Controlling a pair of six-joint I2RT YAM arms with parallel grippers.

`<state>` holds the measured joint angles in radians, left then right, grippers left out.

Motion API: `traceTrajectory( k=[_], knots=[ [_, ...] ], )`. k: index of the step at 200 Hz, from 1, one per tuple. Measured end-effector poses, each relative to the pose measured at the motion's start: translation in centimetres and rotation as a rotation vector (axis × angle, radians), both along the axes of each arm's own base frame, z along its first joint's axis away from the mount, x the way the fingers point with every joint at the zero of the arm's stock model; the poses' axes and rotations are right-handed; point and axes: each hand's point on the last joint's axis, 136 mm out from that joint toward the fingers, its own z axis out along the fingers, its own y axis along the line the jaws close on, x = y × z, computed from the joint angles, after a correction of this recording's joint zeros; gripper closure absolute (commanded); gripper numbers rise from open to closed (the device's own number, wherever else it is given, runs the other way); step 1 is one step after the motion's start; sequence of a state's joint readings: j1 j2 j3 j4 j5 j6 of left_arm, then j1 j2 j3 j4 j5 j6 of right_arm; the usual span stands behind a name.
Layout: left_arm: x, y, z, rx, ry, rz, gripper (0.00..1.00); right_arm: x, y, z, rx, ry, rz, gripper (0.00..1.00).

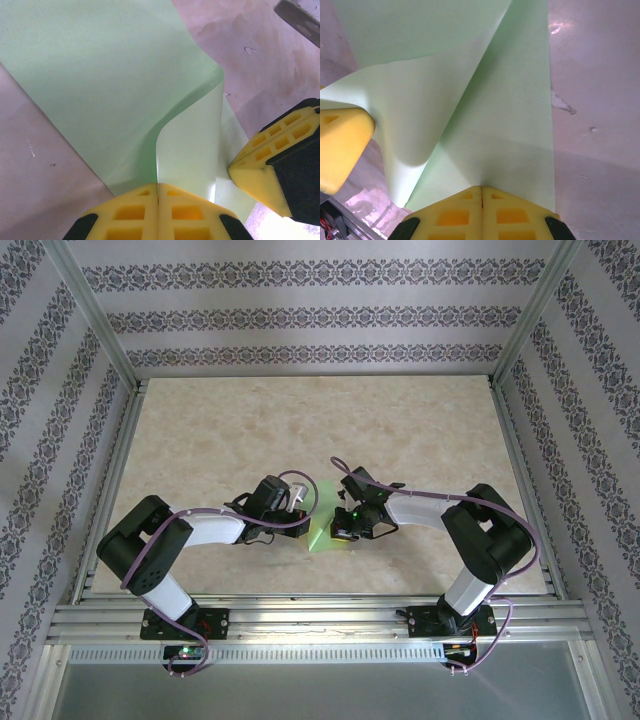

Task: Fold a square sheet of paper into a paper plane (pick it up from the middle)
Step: Fold the triangle a second time at the center of the table.

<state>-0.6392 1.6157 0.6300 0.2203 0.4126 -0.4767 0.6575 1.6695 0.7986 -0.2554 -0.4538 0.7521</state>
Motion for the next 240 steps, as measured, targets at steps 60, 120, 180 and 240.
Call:
traceTrajectory(
  k=[60, 120, 180, 240],
  knots=[
    [-0.26, 0.34, -0.51, 0.012, 0.008, 0.005, 1.00, 0.00, 0.00, 0.00, 0.000, 0.000, 0.000, 1.00],
    [-0.29, 0.33, -0.72, 0.014, 0.012, 0.004, 1.00, 0.00, 0.00, 0.00, 0.000, 0.000, 0.000, 1.00],
    [-0.22, 0.29, -0.52, 0.011, 0.006, 0.004, 1.00, 0.00, 0.00, 0.00, 0.000, 0.000, 0.000, 1.00],
    [-0.24, 0.29, -0.56, 0.011, 0.007, 0.003, 0.99, -0.01, 0.00, 0.00, 0.000, 0.000, 0.000, 0.99]
  ],
)
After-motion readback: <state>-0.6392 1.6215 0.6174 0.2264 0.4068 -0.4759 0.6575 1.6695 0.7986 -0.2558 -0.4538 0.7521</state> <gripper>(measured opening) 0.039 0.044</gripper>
